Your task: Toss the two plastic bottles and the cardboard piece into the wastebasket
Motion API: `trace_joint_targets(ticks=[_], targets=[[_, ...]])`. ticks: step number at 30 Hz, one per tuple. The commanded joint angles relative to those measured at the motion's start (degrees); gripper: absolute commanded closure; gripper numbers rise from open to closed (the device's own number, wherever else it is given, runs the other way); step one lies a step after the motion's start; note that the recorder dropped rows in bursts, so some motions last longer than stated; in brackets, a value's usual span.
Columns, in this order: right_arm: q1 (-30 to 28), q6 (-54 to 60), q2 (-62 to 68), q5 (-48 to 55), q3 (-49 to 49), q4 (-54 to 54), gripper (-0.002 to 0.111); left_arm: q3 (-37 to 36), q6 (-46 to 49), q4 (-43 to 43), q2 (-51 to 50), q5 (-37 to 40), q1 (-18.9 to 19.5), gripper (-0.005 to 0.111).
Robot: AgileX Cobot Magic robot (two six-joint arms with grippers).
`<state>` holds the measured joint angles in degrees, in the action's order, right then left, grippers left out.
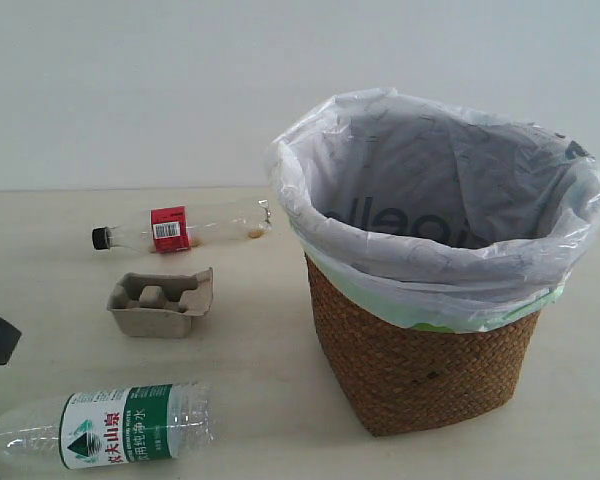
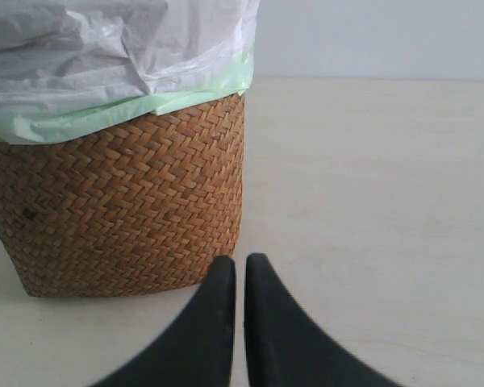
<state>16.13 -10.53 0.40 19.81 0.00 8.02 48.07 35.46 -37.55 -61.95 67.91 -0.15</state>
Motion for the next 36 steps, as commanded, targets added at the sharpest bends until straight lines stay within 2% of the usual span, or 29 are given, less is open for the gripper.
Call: trace_joint_targets(ticks=[1,3,5,8,9,10,17,23,28,30,35,36], targets=[[-0.2,0.4,-0.4,-0.6,0.0,0.1,0.108,0.6,-12.3,1.5,-5.9,-5.2,-0.5,0.092],[-0.2,0.4,-0.4,-0.6,0.0,0.1,0.108,0.5,-18.6,2.4,-8.2,-8.7,-0.5,0.078],[-0.2,0.4,-0.4,-0.6,0.0,0.1,0.108,-0.1,-23.1,1.2,-10.8,-11.5,-0.5,0.06],[-0.2,0.4,-0.4,-0.6,0.0,0.1,0.108,-0.6,-22.7,2.1,-15.1,-12.4,-0.5,0.029],[-0.2,0.4,-0.4,-0.6,0.0,0.1,0.108,-0.6,-19.9,3.5,-16.7,-12.2,-0.5,0.022],[-0.2,0.4,-0.4,-0.6,0.0,0.1,0.108,-0.6,-16.3,4.5,-18.0,-11.3,-0.5,0.019],[-0.2,0.4,-0.4,-0.6,0.0,0.1,0.108,-0.6,11.0,4.7,-26.4,-5.9,-0.5,0.034],[-0.2,0.4,-0.4,-0.6,0.0,0.1,0.108,0.6,15.0,17.5,-28.4,-6.7,-0.5,0.033],[-0.2,0.4,-0.4,-0.6,0.0,0.1,0.108,4.2,19.7,19.7,-28.4,-9.9,-1.5,0.033],[-0.2,0.4,-0.4,-0.6,0.0,0.1,0.108,5.9,24.1,23.7,-28.4,-12.5,-4.3,0.033],[-0.2,0.4,-0.4,-0.6,0.0,0.1,0.108,7.0,23.0,34.1,-29.8,-15.5,-12.0,0.033],[-0.2,0.4,-0.4,-0.6,0.0,0.1,0.108,7.0,22.8,36.2,-30.5,-15.2,-14.7,0.033]])
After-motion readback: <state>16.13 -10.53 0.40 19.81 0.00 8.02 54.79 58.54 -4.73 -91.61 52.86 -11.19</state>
